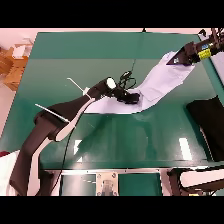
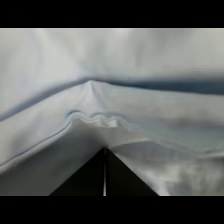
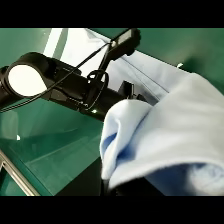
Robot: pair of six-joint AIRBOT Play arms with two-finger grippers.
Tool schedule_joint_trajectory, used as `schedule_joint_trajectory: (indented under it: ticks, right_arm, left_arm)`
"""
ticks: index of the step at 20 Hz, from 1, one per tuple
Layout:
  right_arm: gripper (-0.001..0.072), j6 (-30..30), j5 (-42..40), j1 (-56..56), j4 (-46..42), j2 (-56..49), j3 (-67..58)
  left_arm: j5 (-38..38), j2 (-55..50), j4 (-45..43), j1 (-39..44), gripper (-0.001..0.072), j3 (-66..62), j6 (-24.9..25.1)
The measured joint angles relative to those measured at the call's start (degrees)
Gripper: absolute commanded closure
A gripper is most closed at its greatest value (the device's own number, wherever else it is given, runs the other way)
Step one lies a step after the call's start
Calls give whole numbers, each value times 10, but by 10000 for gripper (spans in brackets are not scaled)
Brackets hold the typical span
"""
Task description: Fold the shirts.
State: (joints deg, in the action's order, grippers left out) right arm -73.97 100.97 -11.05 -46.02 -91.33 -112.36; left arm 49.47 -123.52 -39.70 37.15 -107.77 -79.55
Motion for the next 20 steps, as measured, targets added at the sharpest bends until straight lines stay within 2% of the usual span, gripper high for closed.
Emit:
schedule_joint_trajectory:
  ticks: [3,6,11,14,18,19,20]
  right_arm:
    - [693,-5,2,7,-8,1,-8]
    - [694,-20,2,15,-12,1,-10]
    - [693,-54,-24,71,-14,2,15]
    - [692,-73,-81,147,-14,0,52]
    - [691,-100,-232,276,-11,-23,124]
    - [615,-108,-280,309,-6,-36,138]
    - [412,-110,-340,347,3,-54,150]
  left_arm:
    - [39,-5,8,-12,686,-33,3]
    - [128,4,-9,-59,686,-73,4]
    - [281,80,-120,-181,686,-96,0]
    - [362,132,-209,-252,685,-98,-6]
    - [426,174,-299,-323,685,-99,-7]
    - [436,179,-311,-335,685,-99,-6]
    - [446,181,-323,-347,685,-99,-5]
